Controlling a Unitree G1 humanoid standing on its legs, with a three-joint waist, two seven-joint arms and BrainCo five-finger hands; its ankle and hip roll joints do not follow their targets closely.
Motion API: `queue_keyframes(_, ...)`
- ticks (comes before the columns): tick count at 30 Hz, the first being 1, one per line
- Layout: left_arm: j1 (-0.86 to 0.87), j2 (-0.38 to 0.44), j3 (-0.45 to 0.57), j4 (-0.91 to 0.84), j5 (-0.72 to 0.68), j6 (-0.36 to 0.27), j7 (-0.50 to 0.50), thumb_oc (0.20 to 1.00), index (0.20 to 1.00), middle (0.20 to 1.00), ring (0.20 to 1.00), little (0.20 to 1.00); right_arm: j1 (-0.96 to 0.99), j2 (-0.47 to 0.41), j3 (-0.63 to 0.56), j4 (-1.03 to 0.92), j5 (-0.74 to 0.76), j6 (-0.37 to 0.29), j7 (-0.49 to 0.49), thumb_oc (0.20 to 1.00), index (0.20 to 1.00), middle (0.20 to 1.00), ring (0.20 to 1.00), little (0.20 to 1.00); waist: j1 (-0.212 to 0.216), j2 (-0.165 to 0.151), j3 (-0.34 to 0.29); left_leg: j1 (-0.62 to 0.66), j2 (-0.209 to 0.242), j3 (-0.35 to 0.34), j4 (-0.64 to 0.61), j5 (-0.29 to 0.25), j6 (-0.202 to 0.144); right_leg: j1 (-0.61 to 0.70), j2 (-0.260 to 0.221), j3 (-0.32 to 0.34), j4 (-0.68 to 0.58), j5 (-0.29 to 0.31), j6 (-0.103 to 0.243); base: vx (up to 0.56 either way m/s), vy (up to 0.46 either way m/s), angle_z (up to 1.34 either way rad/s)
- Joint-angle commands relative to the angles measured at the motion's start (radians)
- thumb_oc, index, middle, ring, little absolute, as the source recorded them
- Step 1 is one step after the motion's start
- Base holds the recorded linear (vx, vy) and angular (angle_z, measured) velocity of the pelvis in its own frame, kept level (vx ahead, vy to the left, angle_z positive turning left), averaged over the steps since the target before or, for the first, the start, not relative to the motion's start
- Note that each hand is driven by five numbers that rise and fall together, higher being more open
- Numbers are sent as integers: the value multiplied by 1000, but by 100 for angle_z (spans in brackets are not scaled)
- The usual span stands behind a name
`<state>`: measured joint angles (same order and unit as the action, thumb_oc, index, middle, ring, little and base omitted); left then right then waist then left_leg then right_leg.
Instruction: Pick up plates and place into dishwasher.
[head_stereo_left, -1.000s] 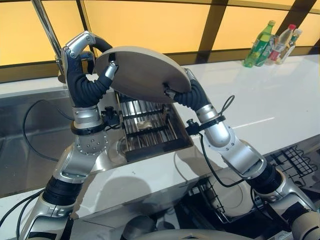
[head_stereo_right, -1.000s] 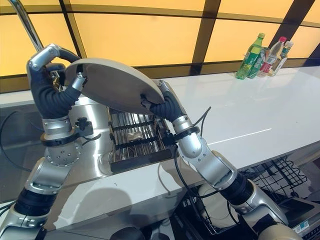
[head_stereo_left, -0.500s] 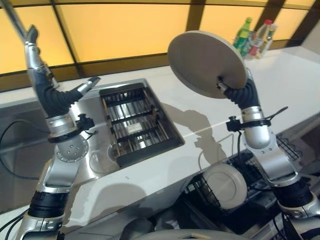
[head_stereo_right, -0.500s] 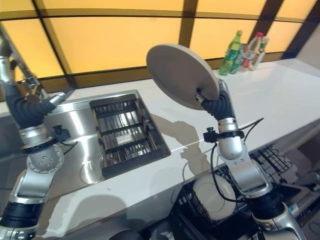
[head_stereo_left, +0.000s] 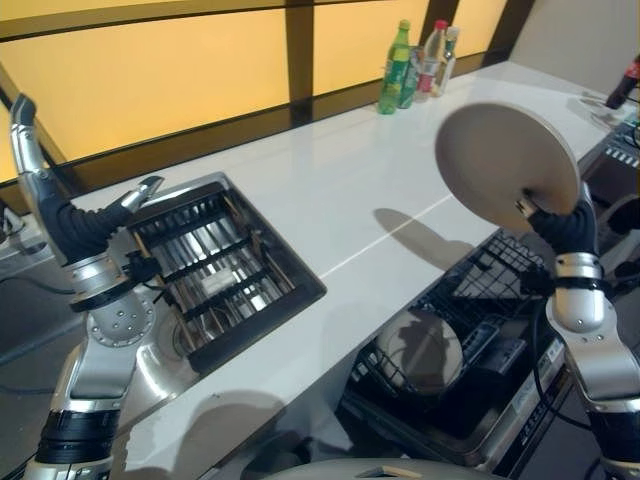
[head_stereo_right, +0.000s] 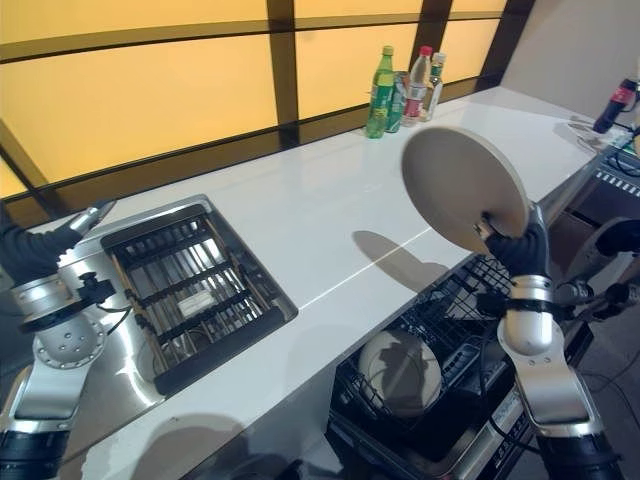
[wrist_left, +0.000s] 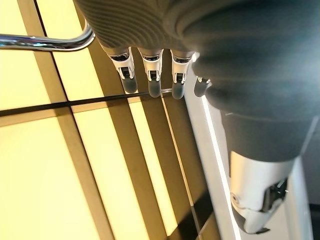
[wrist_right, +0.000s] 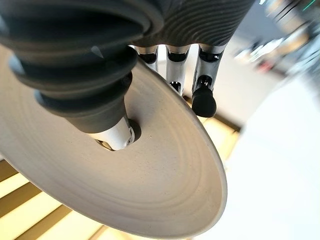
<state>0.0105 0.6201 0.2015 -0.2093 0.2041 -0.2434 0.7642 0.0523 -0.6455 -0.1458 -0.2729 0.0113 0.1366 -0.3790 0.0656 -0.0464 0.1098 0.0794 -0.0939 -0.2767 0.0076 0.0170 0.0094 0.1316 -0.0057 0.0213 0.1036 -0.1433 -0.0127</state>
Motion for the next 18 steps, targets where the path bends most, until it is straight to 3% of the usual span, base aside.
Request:
queue_keyframes(1,57,61,73,28,2,-39,-4,1000,1000,1000,1000,1000,46,-56,-84,-20,-64,-47,-49,200,200,200,200,200,-20,28,-54,22,18,59,8,-59,30,-61,21,-10,70,25,20,68,4,-9)
queue_keyframes(11,88,74,92,17,18,-28,2,1000,1000,1000,1000,1000,106,-53,-104,95,-95,-21,-141,200,200,200,200,200,-48,67,26,-17,3,79,47,-77,33,-124,10,6,119,2,30,12,26,-10)
queue_keyframes(18,85,70,78,9,18,-17,1,1000,1000,1000,1000,1000,48,-64,-39,220,-118,17,-142,200,200,200,200,200,-32,76,66,-48,-14,78,90,-87,32,-148,-5,9,153,-2,45,46,87,-5)
